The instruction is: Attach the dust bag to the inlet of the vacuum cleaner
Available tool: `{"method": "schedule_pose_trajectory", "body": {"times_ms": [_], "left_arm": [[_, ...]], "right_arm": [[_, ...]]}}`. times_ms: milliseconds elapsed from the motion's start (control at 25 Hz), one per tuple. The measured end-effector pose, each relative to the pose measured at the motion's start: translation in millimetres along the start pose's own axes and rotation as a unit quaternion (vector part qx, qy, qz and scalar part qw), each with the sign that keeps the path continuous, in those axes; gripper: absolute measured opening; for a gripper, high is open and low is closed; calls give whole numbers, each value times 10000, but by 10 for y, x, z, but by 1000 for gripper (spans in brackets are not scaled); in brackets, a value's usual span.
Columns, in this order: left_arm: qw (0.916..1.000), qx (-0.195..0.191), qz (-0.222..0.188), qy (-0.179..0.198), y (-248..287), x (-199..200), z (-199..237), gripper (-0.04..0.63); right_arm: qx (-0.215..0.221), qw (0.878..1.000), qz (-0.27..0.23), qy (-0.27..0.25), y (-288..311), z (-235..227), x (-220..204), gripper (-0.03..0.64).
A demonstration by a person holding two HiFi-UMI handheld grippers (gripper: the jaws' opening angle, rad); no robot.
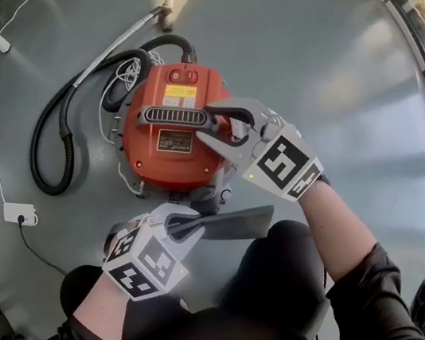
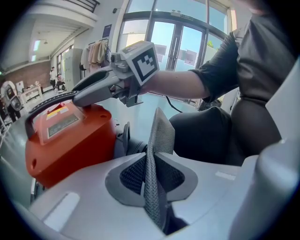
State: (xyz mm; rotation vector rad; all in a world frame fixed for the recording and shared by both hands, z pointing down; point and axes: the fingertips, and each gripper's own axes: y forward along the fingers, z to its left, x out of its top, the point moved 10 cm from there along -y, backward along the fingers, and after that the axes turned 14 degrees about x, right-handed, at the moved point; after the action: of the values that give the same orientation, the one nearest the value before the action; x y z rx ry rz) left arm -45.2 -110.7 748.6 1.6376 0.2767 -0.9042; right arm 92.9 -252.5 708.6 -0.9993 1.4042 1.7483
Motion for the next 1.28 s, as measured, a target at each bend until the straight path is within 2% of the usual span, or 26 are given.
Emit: {"method": "schedule_pose_trajectory", "body": {"times_ms": [80,200,280,480,720,800,880,1000,1280], "left_arm": [[9999,-44,-26,-144,-34,-36,42,69],[9999,-75,-19,-141,-43,-38,56,69],[9999,-95,-26,-31,-41,-23,51,69],[9983,-100,7,579,33,90,-15,72],[9986,-156,-60,496,16,51,-2,87],[9985,-70,-89,543,1,26,9,109],[9982,31,-92,592,-17,8,20,184],[9977,59,-64,668,-49,2,11,226],[9957,60,73,923,-87,-23,-16,241]], "right_arm": [[47,10000,6,-15,-5,-3,8,135],[46,10000,-1,-10,-8,-1,8,135],[25,10000,-16,1,-7,9,11,135],[-58,10000,-63,48,-2,26,11,135],[-52,10000,61,-12,8,37,21,135],[-70,9999,73,-74,11,49,13,135],[-102,9999,74,-100,12,57,5,135],[-138,9999,57,-58,13,56,8,135],[-239,9997,43,-89,12,60,8,135]]}}
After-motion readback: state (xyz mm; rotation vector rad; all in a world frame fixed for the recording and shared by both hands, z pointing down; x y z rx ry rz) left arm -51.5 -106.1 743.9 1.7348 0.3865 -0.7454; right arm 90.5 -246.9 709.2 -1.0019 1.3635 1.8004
